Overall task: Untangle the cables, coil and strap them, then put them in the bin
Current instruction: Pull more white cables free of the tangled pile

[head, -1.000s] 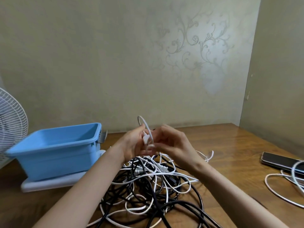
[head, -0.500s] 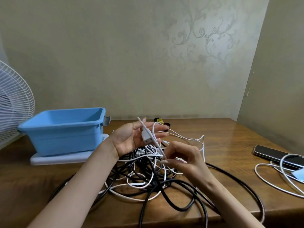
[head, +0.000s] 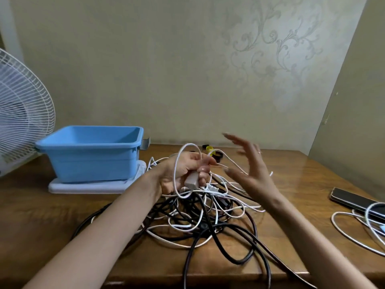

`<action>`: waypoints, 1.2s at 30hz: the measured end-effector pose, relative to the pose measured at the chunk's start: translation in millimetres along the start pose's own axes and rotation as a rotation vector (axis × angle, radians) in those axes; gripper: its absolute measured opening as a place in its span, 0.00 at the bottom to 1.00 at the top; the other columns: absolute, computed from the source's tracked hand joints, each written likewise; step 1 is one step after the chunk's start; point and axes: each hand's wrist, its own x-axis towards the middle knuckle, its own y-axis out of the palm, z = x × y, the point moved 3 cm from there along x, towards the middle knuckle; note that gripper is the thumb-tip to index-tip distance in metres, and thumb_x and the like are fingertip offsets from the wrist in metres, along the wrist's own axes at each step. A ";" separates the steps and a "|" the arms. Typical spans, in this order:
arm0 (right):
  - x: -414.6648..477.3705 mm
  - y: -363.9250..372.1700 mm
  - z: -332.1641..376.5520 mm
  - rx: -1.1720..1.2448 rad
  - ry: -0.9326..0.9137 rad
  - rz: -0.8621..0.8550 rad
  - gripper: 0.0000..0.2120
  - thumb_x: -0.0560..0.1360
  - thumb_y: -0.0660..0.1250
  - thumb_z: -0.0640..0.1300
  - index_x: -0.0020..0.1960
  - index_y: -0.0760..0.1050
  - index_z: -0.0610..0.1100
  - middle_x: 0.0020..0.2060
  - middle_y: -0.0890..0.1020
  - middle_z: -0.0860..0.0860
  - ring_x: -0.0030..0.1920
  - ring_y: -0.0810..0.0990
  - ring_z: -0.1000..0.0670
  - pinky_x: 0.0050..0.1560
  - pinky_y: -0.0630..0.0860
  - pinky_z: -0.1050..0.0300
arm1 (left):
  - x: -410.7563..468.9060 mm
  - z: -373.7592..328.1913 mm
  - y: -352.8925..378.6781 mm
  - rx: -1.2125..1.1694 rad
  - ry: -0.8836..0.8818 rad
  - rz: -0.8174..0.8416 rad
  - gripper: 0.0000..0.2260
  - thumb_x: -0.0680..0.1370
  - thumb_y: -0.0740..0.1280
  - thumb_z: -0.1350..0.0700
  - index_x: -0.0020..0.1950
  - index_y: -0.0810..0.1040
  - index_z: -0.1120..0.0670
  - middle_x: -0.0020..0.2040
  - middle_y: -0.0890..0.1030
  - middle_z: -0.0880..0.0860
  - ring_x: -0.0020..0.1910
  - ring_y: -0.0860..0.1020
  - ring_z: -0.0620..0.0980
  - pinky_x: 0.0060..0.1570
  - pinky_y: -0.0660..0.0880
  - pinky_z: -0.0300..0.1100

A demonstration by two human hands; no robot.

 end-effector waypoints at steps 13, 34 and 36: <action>62.4 -53.8 -38.0 1.158 0.841 0.247 0.26 0.50 0.84 0.35 0.42 0.73 0.39 0.21 0.64 0.52 0.17 0.63 0.57 0.21 0.72 0.64 | 0.5 -45.2 -41.1 0.309 -0.050 -0.215 0.14 0.83 0.54 0.57 0.40 0.68 0.60 0.23 0.68 0.50 0.22 0.71 0.45 0.25 0.73 0.36; 31.1 43.9 30.5 0.608 0.386 0.538 0.10 0.72 0.69 0.47 0.40 0.78 0.40 0.28 0.79 0.46 0.20 0.68 0.56 0.22 0.65 0.66 | 19.7 -62.4 -24.4 -0.451 0.222 -0.187 0.18 0.78 0.55 0.62 0.27 0.66 0.57 0.22 0.64 0.50 0.20 0.67 0.46 0.29 0.74 0.38; 26.8 40.8 14.5 0.700 0.397 0.697 0.08 0.76 0.66 0.45 0.48 0.81 0.42 0.31 0.79 0.48 0.24 0.72 0.57 0.27 0.71 0.66 | 11.6 -70.1 -27.4 -0.485 0.204 -0.135 0.15 0.72 0.56 0.65 0.25 0.66 0.57 0.22 0.63 0.50 0.20 0.66 0.46 0.26 0.73 0.37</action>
